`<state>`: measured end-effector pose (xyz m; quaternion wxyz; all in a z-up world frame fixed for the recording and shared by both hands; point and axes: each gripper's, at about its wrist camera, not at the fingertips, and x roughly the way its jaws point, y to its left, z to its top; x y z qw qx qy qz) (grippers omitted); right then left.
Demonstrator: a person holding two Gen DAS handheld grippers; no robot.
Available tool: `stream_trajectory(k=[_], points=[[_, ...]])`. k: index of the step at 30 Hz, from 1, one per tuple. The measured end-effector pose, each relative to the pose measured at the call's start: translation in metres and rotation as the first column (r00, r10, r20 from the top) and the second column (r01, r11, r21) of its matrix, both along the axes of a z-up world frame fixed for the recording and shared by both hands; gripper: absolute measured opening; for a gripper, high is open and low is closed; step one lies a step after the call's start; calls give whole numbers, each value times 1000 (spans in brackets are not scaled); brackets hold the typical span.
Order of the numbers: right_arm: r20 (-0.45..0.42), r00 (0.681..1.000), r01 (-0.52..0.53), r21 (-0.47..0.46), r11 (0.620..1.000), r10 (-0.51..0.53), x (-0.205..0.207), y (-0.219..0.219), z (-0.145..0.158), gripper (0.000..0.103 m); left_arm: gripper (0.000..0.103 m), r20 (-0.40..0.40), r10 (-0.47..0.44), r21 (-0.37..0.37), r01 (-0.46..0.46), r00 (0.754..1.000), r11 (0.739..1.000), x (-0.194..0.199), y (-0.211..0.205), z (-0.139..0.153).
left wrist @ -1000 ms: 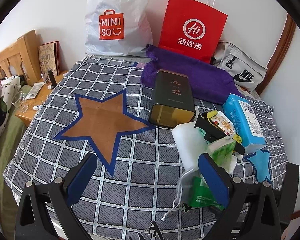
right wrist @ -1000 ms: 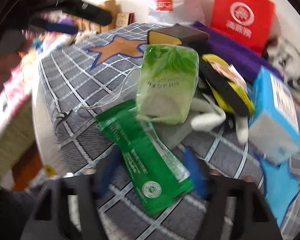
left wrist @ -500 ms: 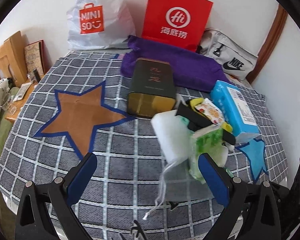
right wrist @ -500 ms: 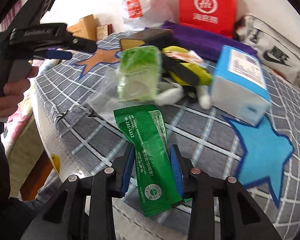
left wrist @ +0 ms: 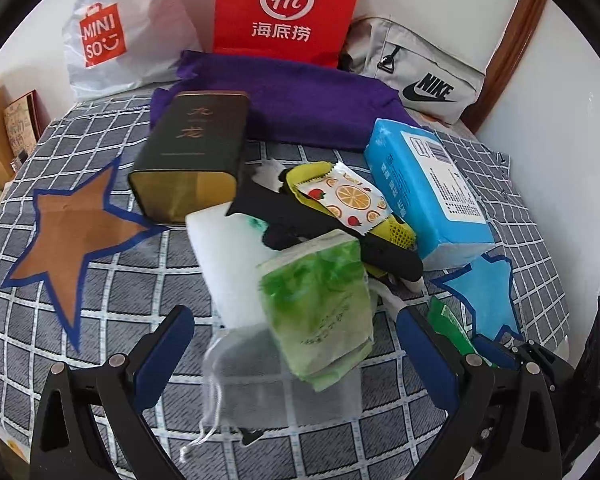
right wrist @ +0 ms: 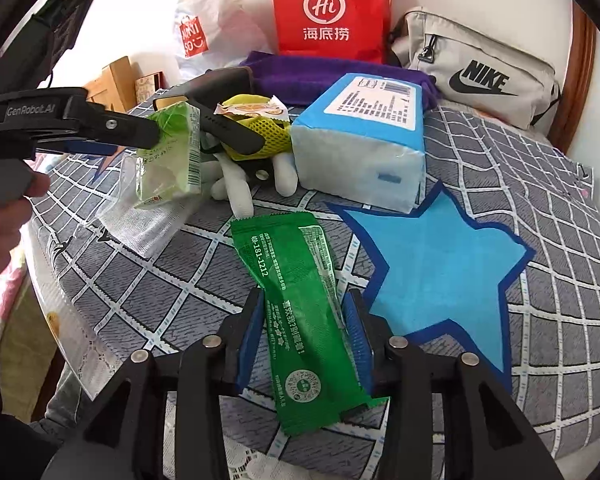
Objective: Organize soft objects
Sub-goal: 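Grasp the green packet with the right tool while the left tool grasps the green soap box, then carry the green packet and green soap box toward the purple towel with both tools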
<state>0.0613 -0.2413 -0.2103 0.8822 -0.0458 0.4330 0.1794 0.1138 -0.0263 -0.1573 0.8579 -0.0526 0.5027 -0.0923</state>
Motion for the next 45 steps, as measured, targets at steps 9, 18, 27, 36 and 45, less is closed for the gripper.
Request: stream_trajectory(k=[9,18,27,36,45], points=[[50,999,14,17,1000,-15,4,3,-2,40,81,-15,52,120,-49,999,992,14,-13,-17],[-18,997,79,85,993,-78,19,-8,3,37,59,-36,78,100,-74,996,992,11,12,-1],[-52,989,144,107,984,-139,11,-8,21,37,56,-29,118,75,-116,993,990,-10,38,17],[36,983,177,113,978,-182,0,-17,72,37,56,59,159,61,-162,986,985,-26,60,57],[96,979,166,120,979,-178,4,-12,110,37,56,104,162,98,-172,981,980,-24,66,84]])
